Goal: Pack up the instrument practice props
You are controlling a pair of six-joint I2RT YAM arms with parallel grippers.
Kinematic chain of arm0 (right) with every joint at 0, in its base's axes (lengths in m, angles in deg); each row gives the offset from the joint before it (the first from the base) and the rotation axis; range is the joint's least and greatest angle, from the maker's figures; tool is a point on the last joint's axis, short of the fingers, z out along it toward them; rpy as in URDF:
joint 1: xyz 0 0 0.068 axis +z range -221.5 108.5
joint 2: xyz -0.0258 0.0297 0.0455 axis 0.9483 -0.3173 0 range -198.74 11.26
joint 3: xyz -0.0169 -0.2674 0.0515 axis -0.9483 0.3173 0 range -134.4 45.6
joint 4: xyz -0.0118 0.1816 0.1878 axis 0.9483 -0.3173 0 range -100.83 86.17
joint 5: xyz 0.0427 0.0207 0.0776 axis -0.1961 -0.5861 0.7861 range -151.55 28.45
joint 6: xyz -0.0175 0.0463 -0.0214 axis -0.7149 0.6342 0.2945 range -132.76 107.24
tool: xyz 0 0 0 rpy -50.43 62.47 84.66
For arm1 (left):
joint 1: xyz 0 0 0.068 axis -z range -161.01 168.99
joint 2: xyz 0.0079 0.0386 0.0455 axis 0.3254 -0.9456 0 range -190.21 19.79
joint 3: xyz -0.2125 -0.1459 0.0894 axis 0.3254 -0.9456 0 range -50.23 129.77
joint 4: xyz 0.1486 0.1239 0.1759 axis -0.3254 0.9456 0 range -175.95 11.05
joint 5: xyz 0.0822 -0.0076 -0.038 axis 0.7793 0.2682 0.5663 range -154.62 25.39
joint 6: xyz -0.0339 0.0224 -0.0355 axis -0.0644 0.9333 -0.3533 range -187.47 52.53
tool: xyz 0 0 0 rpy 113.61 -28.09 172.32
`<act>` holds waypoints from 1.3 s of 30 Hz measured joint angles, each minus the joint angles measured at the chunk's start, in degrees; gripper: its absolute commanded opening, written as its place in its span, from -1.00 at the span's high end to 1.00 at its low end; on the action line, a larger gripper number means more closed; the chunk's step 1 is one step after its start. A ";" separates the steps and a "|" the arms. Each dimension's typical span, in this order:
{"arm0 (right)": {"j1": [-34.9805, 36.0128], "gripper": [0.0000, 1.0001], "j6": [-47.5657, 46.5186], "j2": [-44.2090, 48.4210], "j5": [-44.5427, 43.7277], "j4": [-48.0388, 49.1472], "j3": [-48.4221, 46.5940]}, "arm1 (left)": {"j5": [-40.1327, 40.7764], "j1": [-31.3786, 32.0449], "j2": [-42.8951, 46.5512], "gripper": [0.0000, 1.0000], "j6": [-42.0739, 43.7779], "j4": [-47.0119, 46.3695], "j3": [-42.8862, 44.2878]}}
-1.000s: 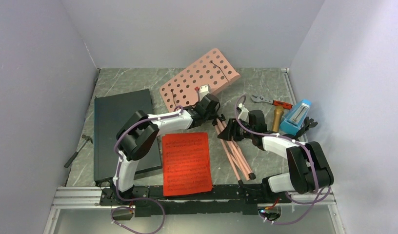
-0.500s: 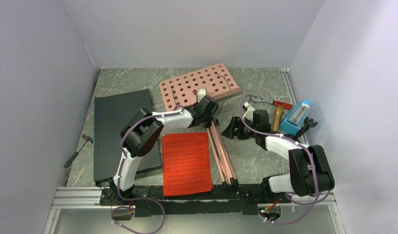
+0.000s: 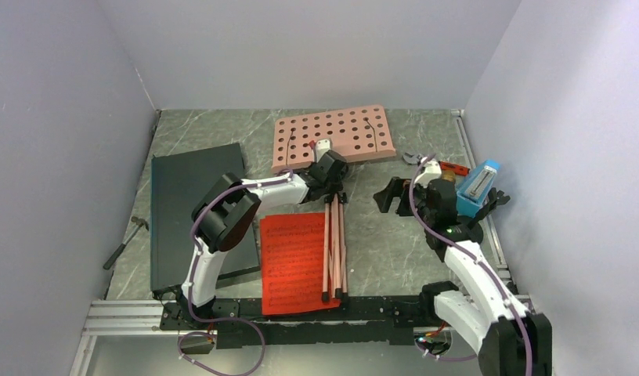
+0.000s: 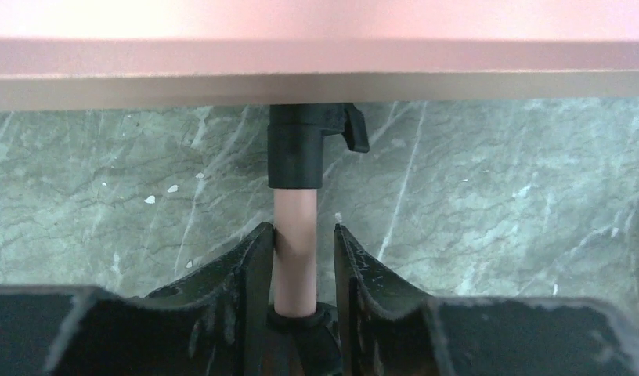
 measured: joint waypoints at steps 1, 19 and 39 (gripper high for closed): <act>0.00 -0.99 -0.07 1.70 -1.27 -0.66 -0.07 | 0.00 0.00 0.28 0.12 -0.02 -0.20 0.00; -0.20 -0.99 3.10 41.53 -28.46 0.68 6.54 | 3.74 0.07 28.33 -0.85 8.13 -7.45 -8.13; -0.24 -0.99 -2.64 38.91 -45.07 -14.27 -10.23 | 24.44 0.07 77.18 -0.87 41.35 12.02 -18.01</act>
